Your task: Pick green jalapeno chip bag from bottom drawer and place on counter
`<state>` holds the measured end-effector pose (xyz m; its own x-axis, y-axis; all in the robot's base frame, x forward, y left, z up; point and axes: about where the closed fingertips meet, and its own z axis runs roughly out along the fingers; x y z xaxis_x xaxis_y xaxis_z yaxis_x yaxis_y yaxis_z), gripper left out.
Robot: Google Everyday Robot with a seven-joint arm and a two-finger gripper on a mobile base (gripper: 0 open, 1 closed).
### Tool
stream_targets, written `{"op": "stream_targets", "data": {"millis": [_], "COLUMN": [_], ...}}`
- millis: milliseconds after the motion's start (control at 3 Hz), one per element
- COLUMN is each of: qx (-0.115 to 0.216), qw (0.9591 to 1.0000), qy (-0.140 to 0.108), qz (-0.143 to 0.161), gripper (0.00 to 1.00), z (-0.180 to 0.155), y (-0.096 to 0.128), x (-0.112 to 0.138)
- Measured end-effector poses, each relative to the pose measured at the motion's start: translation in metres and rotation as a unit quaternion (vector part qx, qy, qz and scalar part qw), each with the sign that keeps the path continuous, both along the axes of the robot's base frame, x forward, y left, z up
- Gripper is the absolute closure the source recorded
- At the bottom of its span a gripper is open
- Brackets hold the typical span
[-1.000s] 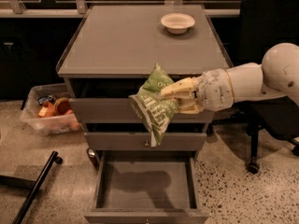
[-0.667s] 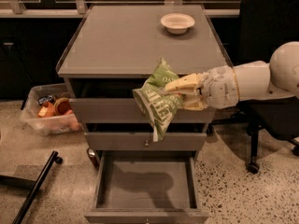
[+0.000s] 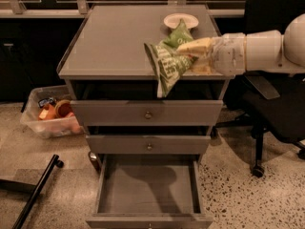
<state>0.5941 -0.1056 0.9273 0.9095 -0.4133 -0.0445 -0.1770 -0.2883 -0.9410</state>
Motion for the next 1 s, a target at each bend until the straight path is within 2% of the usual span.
{"op": "stream_targets", "data": {"millis": [333, 667, 1000], "qx": [0.026, 0.048, 0.050], "qw": [0.9970, 0.9881, 0.9793], "qy": [-0.008, 0.006, 0.037], "qz": [-0.073, -0.146, -0.193], "gripper": [1.00, 1.00, 1.00], "z": [0.018, 0.016, 0.001], "y": [-0.012, -0.019, -0.022], "x": [0.052, 0.106, 0.145]}}
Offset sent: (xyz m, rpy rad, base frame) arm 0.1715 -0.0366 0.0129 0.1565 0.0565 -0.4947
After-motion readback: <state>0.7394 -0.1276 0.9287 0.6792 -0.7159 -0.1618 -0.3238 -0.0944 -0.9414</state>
